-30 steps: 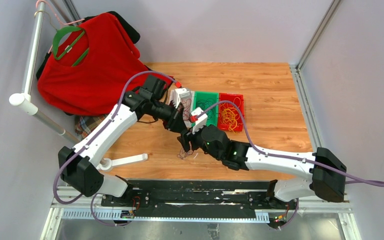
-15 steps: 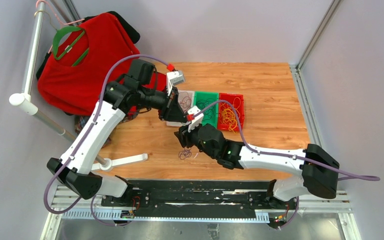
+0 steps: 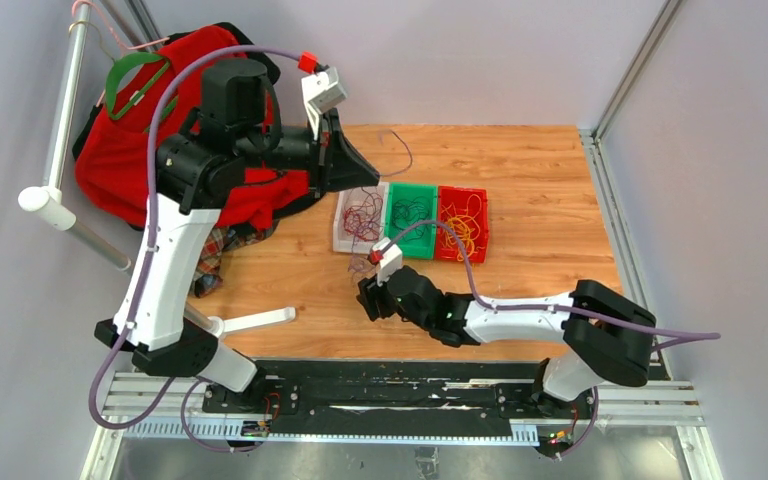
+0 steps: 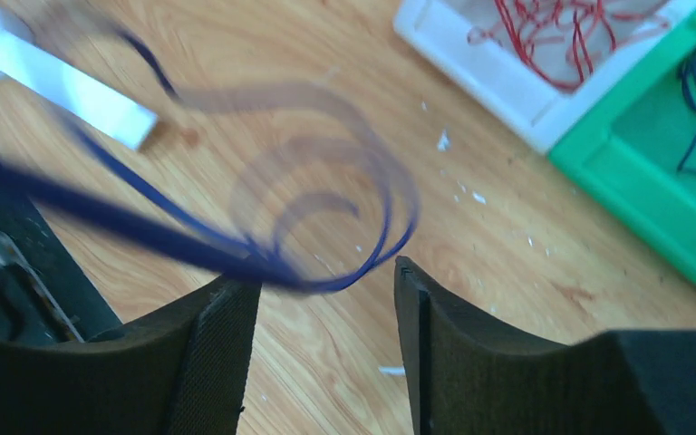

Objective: Untangle the cables

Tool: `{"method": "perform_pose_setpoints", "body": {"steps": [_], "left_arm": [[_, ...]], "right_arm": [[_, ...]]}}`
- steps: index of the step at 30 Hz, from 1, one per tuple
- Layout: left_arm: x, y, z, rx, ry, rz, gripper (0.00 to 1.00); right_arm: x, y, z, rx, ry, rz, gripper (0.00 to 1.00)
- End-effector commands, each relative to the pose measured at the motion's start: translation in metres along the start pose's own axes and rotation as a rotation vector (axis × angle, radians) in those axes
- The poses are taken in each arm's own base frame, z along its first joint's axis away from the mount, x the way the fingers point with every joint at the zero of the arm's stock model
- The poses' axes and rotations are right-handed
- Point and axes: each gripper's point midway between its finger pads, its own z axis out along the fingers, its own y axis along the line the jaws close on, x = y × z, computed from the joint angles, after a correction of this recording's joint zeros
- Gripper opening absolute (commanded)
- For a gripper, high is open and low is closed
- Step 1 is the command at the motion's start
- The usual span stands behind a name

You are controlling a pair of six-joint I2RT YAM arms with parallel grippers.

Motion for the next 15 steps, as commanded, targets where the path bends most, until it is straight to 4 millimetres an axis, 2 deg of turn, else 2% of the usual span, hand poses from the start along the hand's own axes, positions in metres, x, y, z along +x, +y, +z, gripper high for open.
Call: {"method": "perform_pose_setpoints", "body": {"steps": [1, 8, 15], "left_arm": [[-0.019, 0.016, 0.007, -0.051, -0.028, 0.003, 0.01], [-0.012, 0.067, 0.033, -0.139, 0.017, -0.003, 0.01], [-0.027, 0.091, 0.054, -0.133, -0.005, 0.003, 0.00]], "right_arm": [[0.008, -0.017, -0.009, 0.046, -0.004, 0.037, 0.59], [-0.012, -0.058, -0.047, 0.144, -0.091, 0.081, 0.68], [-0.034, -0.108, -0.089, 0.240, -0.187, 0.141, 0.62]]}}
